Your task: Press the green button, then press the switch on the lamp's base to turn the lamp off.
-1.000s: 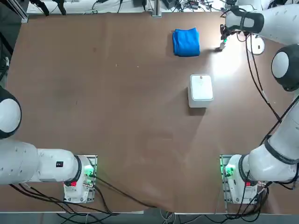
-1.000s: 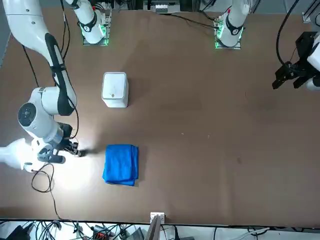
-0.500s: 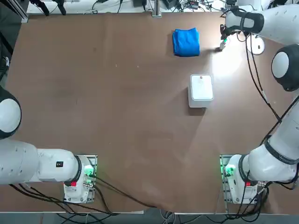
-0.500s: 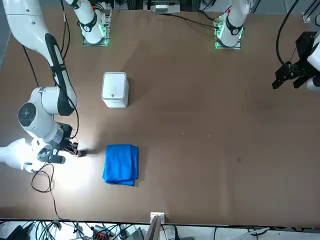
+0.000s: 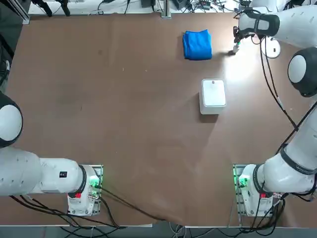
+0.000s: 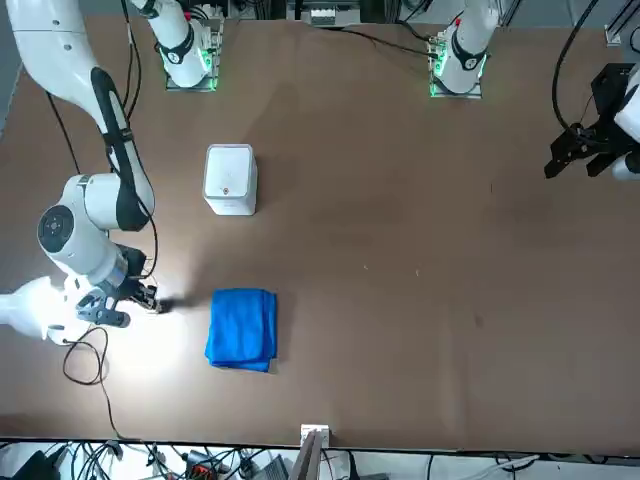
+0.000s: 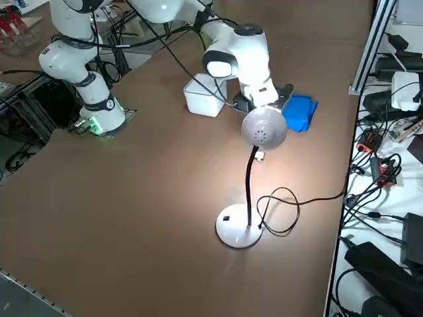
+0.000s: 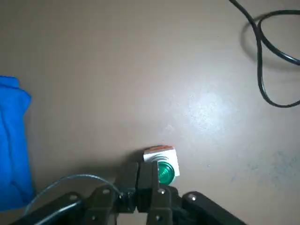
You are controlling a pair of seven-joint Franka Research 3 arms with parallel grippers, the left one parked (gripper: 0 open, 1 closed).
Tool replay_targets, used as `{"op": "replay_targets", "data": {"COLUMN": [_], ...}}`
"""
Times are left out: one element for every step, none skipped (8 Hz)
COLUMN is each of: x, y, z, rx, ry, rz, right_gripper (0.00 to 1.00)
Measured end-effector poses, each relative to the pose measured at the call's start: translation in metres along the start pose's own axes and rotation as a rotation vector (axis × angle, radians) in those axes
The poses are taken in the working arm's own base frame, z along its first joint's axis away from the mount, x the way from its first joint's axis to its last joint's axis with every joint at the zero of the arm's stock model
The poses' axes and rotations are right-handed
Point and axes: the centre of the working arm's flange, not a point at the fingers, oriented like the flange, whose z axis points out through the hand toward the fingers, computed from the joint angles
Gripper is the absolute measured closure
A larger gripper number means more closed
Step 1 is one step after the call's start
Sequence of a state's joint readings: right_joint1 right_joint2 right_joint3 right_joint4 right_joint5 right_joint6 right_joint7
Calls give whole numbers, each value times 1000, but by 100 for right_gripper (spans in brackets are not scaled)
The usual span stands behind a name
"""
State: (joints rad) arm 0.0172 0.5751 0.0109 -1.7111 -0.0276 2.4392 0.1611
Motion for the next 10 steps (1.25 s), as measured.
{"op": "replay_targets", "data": {"x": [0, 1, 1, 1, 2, 2, 2, 2, 2, 2], "y": [0, 0, 0, 0, -1, -1, -1, -1, 0, 0], "z": [0, 1, 1, 1, 2, 2, 2, 1, 1, 1], "rx": [0, 1, 2, 3, 4, 4, 4, 4, 4, 4], "ry": [3, 7, 13, 17, 21, 22, 22, 22, 22, 20], "rz": [0, 0, 1, 1, 1, 1, 1, 1, 5, 13], "right_gripper": [99, 99, 99, 99, 99, 99, 99, 99, 99, 99]}}
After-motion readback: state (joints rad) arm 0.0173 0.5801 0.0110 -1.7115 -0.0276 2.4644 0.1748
